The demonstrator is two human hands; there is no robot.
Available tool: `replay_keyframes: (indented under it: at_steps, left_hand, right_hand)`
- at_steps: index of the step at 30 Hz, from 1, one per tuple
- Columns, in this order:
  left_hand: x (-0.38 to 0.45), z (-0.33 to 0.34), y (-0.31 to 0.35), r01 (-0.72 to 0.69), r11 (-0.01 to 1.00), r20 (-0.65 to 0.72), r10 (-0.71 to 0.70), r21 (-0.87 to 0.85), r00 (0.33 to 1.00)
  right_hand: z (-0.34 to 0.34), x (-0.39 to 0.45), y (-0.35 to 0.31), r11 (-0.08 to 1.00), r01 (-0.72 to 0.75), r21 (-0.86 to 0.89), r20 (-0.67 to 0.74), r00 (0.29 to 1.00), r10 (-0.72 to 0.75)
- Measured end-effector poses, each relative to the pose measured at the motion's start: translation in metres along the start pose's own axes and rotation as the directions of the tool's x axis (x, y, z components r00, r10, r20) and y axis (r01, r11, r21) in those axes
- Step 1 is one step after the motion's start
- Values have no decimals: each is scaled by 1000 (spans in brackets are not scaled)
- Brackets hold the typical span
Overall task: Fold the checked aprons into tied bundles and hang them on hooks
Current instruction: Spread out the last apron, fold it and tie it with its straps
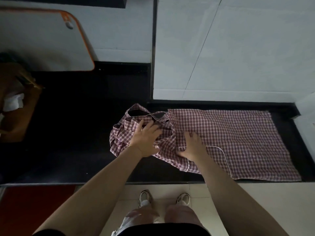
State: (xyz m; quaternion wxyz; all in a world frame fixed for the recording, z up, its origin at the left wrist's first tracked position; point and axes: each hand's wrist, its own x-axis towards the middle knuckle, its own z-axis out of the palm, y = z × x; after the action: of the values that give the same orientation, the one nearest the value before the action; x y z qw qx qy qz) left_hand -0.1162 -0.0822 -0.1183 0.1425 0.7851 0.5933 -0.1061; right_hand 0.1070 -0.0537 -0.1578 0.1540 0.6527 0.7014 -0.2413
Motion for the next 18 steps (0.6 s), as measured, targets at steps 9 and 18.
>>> replay_keyframes:
  at_steps: [9,18]
  left_hand:
    - [12,-1,-28,579,801,641,-368,-149,674]
    - [11,-17,-11,284,902,236,-368,325,899]
  right_hand:
    - [-6,10,41,987,-159,31,-9,987,160]
    - [-24,20,27,967,-235,-99,75,967,242]
